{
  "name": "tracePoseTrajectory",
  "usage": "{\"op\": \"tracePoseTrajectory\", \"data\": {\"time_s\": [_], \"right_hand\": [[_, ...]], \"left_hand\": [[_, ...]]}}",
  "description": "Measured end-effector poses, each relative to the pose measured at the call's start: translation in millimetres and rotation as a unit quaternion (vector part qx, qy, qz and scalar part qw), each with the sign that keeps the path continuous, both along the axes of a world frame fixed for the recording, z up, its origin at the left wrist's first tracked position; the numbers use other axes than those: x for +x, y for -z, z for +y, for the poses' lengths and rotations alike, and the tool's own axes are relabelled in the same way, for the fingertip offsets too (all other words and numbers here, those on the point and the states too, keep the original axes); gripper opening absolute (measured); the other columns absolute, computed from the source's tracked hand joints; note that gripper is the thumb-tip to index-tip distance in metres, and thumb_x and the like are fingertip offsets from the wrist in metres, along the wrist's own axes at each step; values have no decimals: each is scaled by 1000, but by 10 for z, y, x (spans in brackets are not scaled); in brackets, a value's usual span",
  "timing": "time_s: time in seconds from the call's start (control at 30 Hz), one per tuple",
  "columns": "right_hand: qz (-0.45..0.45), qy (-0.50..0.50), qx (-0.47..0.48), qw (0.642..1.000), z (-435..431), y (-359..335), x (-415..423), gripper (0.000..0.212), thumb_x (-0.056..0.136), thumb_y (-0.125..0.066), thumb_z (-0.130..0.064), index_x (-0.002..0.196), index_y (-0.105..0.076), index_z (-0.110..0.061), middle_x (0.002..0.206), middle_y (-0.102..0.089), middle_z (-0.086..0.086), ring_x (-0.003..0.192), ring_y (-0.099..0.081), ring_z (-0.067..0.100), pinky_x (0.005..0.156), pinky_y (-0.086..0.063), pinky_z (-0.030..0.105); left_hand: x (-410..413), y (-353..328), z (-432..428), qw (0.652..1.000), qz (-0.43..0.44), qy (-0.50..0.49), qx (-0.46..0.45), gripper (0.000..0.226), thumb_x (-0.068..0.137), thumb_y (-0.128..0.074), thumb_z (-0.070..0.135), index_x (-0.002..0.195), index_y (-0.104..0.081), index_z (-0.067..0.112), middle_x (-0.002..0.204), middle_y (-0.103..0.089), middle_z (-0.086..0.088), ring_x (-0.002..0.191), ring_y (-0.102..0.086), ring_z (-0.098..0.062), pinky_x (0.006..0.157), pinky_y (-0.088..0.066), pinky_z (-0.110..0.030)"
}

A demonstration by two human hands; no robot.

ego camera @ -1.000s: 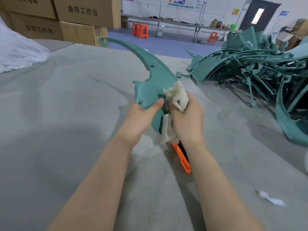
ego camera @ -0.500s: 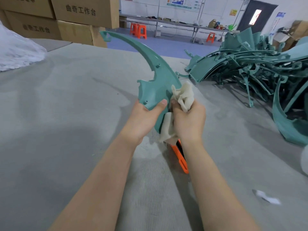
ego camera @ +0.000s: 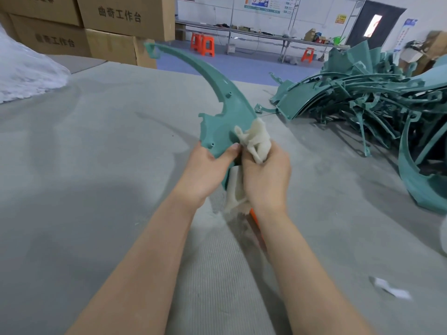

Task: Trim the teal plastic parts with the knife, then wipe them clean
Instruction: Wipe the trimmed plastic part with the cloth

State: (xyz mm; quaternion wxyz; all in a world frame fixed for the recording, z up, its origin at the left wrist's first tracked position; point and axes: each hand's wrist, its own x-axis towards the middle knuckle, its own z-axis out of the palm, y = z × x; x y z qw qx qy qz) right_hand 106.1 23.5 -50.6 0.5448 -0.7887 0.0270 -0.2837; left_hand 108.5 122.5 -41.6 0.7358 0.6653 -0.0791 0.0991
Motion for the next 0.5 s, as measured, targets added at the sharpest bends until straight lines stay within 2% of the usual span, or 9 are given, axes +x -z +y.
{"op": "tracePoseTrajectory", "data": {"time_s": [0.07,0.2,0.3,0.4,0.5], "right_hand": [[1,-4,-10,1000,24,1,7,8,89,-59,-12,81,-59,-11,72,-59,-3,63,-50,9,53,-36,19],[20,41,3,999,-174,0,77,6,91,-55,-9,90,-59,-5,76,-56,-2,73,-50,19,60,-32,24],[-1,13,-13,1000,-29,11,10,6,88,-57,-6,84,-54,-10,73,-55,-6,68,-48,14,61,-35,24],[11,-28,-27,999,120,49,-11,3,88,-57,-7,85,-55,-7,83,-62,6,76,-55,22,66,-42,34],[30,13,-20,999,-59,56,68,4,88,-55,-6,89,-56,-9,85,-60,3,80,-55,24,70,-40,32]], "left_hand": [[-11,6,20,1000,-3,5,3,20,94,-58,5,109,-61,19,107,-69,1,104,-65,-13,94,-50,-28],[-20,52,-44,999,5,19,45,21,93,-61,11,98,-59,31,103,-69,8,101,-65,-10,92,-51,-26],[5,50,-26,1000,-4,6,10,22,93,-60,6,103,-61,26,101,-69,9,98,-65,-8,90,-52,-22],[37,50,43,1000,2,-7,-1,22,93,-59,5,106,-62,23,106,-70,5,102,-66,-10,92,-52,-26],[28,86,38,1000,13,5,9,20,92,-62,9,97,-62,29,97,-70,12,95,-67,-5,88,-52,-23]]}}
